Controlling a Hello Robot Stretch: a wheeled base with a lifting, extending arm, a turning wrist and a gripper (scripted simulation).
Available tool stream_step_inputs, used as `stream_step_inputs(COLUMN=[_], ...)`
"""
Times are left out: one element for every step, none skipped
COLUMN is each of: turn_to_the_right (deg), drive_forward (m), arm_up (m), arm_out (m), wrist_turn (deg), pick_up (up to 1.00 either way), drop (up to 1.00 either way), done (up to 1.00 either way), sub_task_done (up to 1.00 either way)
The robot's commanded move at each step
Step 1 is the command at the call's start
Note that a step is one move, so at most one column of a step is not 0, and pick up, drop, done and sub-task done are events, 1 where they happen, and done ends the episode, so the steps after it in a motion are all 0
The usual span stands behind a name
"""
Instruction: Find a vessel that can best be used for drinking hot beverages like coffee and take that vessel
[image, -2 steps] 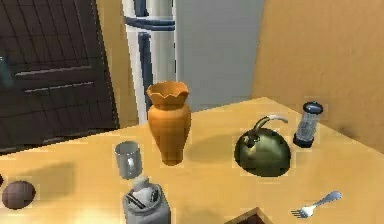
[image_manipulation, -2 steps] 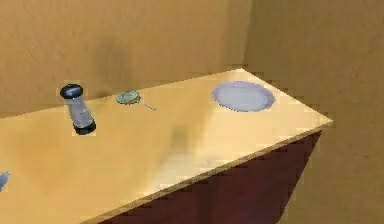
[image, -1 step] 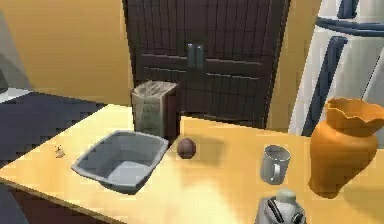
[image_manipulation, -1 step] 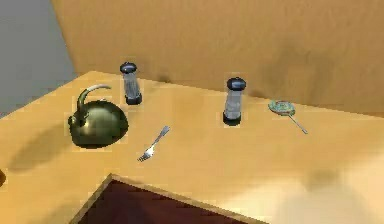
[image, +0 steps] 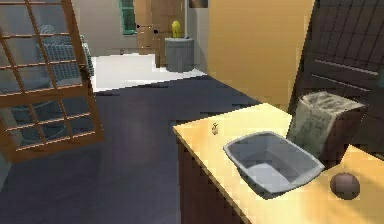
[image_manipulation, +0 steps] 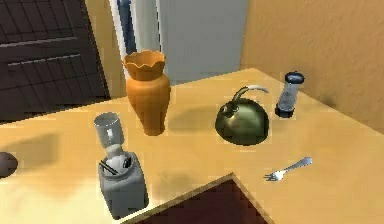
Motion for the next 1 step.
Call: stream_step_inputs(turn_to_the_right=[-18.0], drive_forward=[0.0], arm_up=[0.0], arm_out=[0.0], wrist_turn=[0.0], pick_up=[0.0], drop=[0.0], done=[0.0], sub_task_done=[0.0])
